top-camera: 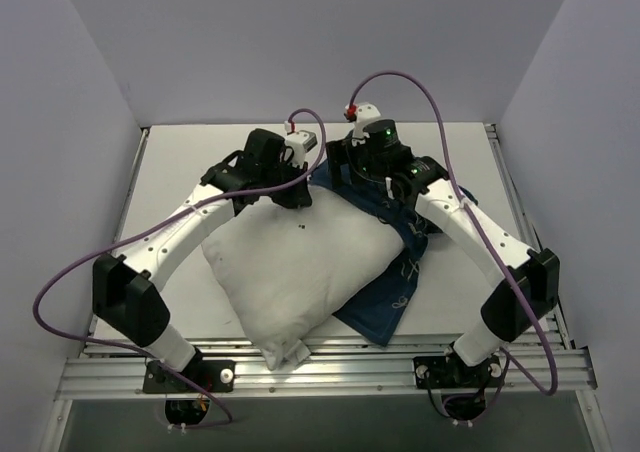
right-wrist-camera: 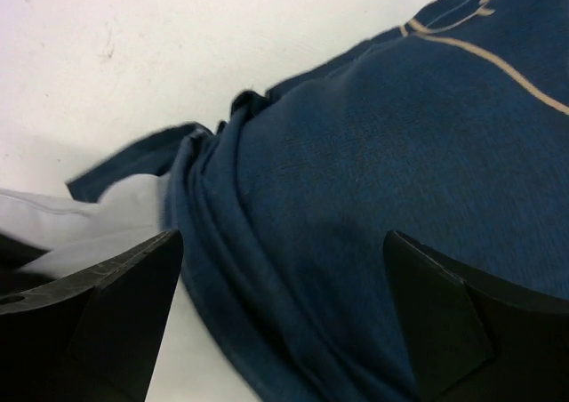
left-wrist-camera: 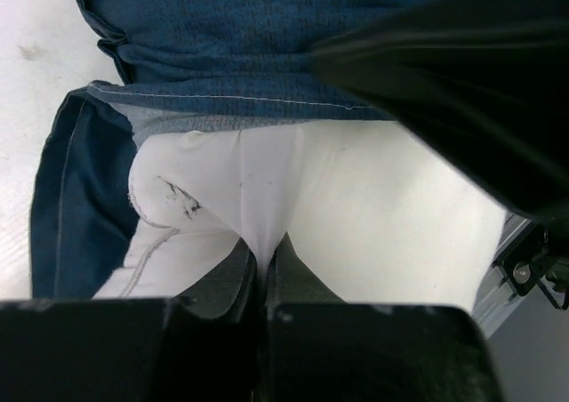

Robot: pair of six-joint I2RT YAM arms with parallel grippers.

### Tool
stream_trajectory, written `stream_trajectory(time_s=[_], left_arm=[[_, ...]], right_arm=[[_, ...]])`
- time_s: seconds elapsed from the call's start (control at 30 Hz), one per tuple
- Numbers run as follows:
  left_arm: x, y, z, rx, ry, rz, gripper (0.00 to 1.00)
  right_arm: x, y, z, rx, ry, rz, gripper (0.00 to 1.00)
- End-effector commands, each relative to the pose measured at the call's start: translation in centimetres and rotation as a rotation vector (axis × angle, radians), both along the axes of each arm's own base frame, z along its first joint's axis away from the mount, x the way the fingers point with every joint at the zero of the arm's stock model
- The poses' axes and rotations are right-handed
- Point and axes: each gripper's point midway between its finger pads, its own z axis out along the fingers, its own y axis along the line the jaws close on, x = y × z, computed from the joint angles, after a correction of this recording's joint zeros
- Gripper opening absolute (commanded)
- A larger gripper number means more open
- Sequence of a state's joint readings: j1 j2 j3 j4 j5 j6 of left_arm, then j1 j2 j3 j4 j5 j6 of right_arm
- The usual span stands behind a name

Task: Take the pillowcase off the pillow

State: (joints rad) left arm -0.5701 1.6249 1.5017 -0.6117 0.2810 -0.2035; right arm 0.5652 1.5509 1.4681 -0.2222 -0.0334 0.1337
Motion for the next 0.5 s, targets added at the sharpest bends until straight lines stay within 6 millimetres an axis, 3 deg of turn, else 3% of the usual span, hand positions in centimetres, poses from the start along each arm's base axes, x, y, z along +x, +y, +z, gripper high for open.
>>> stream_trajectory(time_s=[0.0,0.1,0.17,0.2,0.27,0.3,0.33,0.37,0.43,0.47], left_arm=[[0.6,1.2,4.8,-0.014,-0.183,0.048,0.02],[0.2,1.4,4.9,-0.001,-0.195,0.054,0.02],[0.0,1.6,4.9,0.005,-0.202,0.061,0.02],[-0.3,1.5,4.9,0.006,-0.201,0.057,0.02],[-0.8,1.7,5.2,0.004,-0.203,0.056,0.02],[-0.8,2.0,5.3,0.010,-0.209,0.067,0.02],[-1.1,2.5,5.2,0.023,-0.204,0.076,0.02],[-1.4,3.1,5.5,0.028,-0.212,0.092,0.02],[-1.6,4.6,5.3,0.073,-0.213,0.141,0.02],[-2.1,5.4,5.9,0.074,-0.222,0.162,0.02]], right_arm=[[-0.1,0.9,-1.6,-0.072,0.036,0.068,0.90],[-0.1,1.5,-3.7,-0.095,0.075,0.085,0.84],[0.4,0.9,-5.6,-0.132,0.089,0.045,0.77],[0.7,0.7,-6.0,-0.132,0.086,0.028,0.63],[1.1,-0.5,-7.6,-0.176,0.098,-0.021,0.46],[1.5,-1.5,-8.0,-0.201,0.094,-0.064,0.22],[2.0,-2.4,-8.2,-0.209,0.093,-0.103,0.10],[2.3,-3.2,-8.5,-0.222,0.096,-0.135,0.02],[3.1,-5.6,-8.2,-0.241,0.085,-0.232,0.00],[3.8,-7.8,-7.9,-0.237,0.087,-0.297,0.00]])
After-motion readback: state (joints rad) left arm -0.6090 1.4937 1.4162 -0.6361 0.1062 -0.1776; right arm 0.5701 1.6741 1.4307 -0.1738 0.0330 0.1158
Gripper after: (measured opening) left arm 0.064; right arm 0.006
